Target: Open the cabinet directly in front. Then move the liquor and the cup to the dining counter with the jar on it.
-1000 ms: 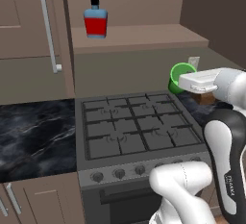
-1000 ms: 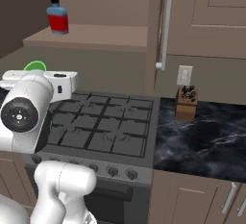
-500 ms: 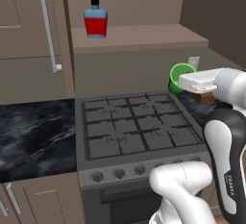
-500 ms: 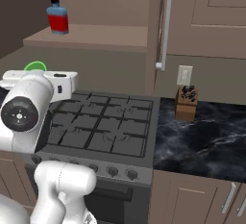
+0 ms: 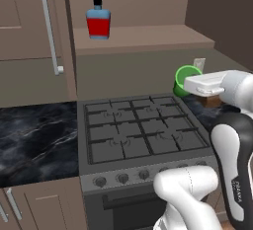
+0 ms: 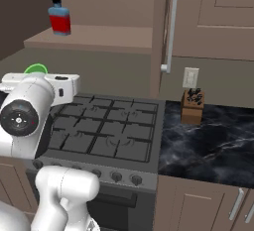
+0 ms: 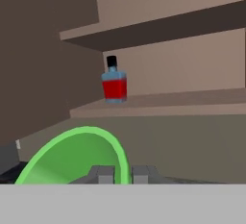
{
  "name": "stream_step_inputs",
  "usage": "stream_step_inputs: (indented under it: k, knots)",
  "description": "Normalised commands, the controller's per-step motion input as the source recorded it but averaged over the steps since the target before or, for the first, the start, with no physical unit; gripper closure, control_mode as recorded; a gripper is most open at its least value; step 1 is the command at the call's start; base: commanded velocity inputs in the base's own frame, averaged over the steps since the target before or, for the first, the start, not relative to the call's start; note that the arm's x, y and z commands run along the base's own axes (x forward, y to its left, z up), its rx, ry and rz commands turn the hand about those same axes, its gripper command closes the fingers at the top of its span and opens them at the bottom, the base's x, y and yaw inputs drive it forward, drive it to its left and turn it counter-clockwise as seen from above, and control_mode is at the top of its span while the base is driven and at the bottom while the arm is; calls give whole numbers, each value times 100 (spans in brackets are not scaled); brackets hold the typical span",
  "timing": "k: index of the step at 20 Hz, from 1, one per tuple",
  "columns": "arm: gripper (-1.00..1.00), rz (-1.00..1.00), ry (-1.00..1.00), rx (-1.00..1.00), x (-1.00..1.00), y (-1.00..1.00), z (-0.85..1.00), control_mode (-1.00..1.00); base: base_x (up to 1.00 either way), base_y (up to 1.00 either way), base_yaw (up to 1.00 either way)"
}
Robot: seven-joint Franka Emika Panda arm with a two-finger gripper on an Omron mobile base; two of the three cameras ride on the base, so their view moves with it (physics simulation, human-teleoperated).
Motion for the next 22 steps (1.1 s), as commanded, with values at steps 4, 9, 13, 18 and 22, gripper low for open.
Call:
stream_step_inputs:
  k: [4,9,13,18,22]
  knots:
    - [100,0,0,0,-11,0,0,100,-10,0,0]
    - [100,0,0,0,0,0,0,100,-53,0,7]
    - [100,0,0,0,0,0,0,100,-35,-2,30]
    - [100,0,0,0,0,0,0,100,-53,-12,63]
    - [100,0,0,0,0,0,0,100,-51,-1,68]
